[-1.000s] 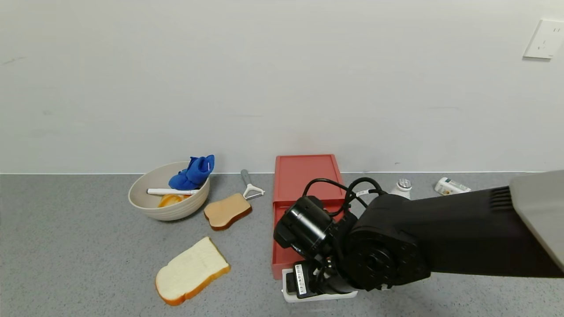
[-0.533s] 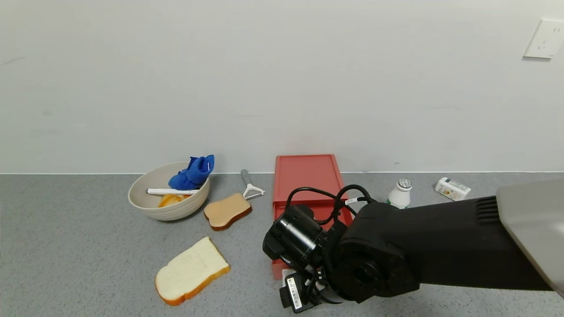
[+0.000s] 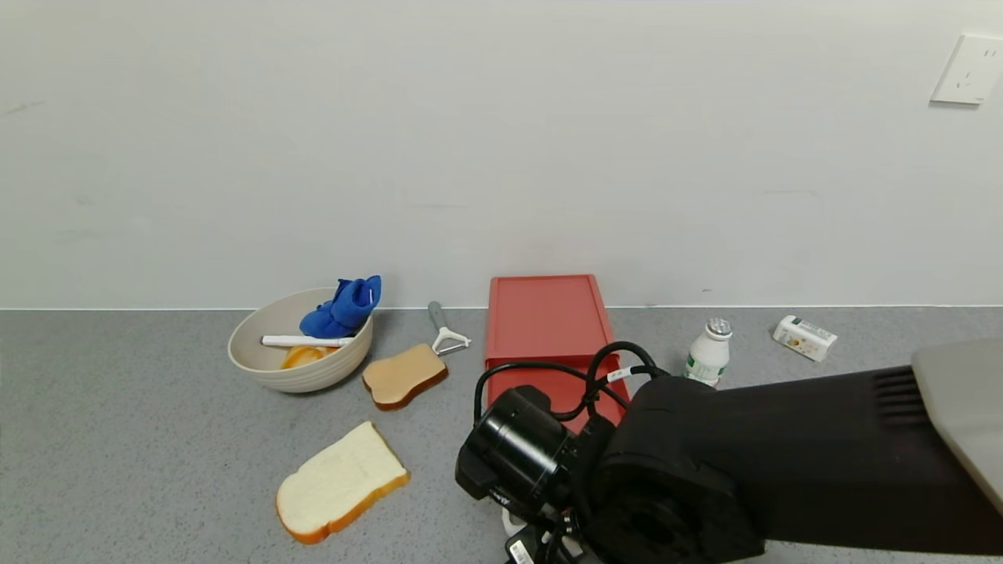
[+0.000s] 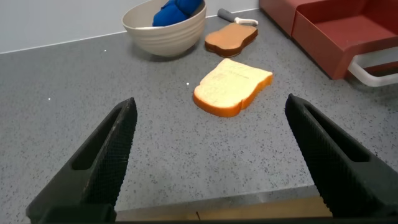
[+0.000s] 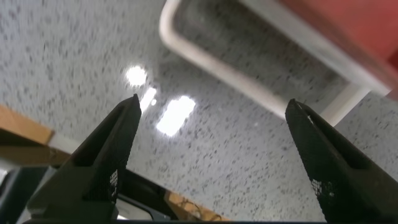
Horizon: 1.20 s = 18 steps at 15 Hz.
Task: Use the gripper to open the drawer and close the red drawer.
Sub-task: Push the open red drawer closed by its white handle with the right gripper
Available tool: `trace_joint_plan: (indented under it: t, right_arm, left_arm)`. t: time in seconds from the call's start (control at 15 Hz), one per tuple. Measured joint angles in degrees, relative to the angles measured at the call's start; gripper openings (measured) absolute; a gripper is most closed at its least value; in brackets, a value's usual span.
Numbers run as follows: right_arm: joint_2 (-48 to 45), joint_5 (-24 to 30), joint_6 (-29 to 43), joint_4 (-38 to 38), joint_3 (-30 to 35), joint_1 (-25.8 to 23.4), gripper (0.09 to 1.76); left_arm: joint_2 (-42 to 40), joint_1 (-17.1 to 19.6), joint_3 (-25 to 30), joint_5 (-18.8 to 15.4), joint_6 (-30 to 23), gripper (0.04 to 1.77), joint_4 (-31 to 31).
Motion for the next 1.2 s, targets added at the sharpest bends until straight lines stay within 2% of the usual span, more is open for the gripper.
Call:
trace_joint_plan:
  t: [0.33,0.8,1.0,1.2]
  right_arm:
    - [0.2,-0.5,0.5,1.8,-0.4,3.2,1.71]
    - [2.2,-1.3,26.1,2.1,-2.5,2.7,1.71]
    - [1.9,-0.9,31.1,2.1,-2.7,1.9,1.71]
    - [1.9,-1.0,32.1,2.1,-2.6,1.9,1.71]
  left_arm:
    - [0.0,0.0,0.0,0.0,-0.1,1.72,0.0]
    - [0.0,0.0,0.0,0.0,-0.1,1.72,0.0]
    - [0.0,0.0,0.0,0.0,-0.1,1.72,0.0]
    - [0.0,0.0,0.0,0.0,-0.1,1.72,0.0]
